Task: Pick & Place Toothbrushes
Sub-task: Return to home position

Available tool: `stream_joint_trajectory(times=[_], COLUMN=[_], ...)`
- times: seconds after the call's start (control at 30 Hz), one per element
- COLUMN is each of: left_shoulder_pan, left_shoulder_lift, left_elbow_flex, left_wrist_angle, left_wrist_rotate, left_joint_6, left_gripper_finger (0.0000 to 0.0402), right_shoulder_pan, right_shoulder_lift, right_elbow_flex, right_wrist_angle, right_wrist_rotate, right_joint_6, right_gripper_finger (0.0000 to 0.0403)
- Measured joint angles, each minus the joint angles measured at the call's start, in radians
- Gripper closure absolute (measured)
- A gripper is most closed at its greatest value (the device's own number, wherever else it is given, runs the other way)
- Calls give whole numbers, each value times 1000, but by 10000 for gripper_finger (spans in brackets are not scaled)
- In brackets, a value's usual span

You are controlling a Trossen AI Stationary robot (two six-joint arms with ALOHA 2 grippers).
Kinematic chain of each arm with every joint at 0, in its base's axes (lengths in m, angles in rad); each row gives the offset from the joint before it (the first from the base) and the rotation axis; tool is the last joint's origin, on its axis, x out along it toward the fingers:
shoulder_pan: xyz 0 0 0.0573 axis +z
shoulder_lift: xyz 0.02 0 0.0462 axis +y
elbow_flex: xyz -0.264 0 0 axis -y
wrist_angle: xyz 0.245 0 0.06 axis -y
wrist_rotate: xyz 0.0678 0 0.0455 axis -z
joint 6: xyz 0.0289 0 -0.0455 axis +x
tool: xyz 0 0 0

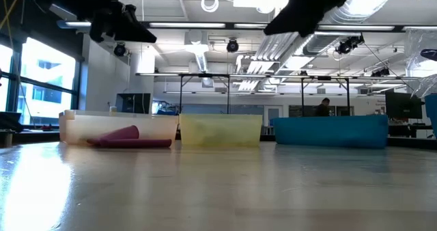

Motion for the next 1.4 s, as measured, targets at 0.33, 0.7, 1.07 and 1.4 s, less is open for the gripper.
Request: stream_joint_trajectory(times=[0.33, 0.7, 1.07, 1.4], left_shoulder_pan=[185, 295, 315, 315], left_shoulder_lift=[-81, -104, -217, -266], left_elbow_flex=[0, -20, -211, -263], left_wrist_angle=[-82, -67, 34, 43], left_wrist_rotate=[163, 300, 336, 289], left_joint_6=[-18, -22, -96, -133], left_gripper_finger=[401, 401, 401, 401], right_shoulder_pan=[-167, -216, -230, -214], right_shoulder_lift=[-63, -226, -364, -525], right_elbow_flex=[-97, -96, -96, -96], right_wrist_angle=[92, 46, -94, -245], right_wrist_rotate=[-178, -179, -170, -18], right_joint_6=[-46, -98, -79, -11], right_gripper_finger=[401, 401, 401, 401])
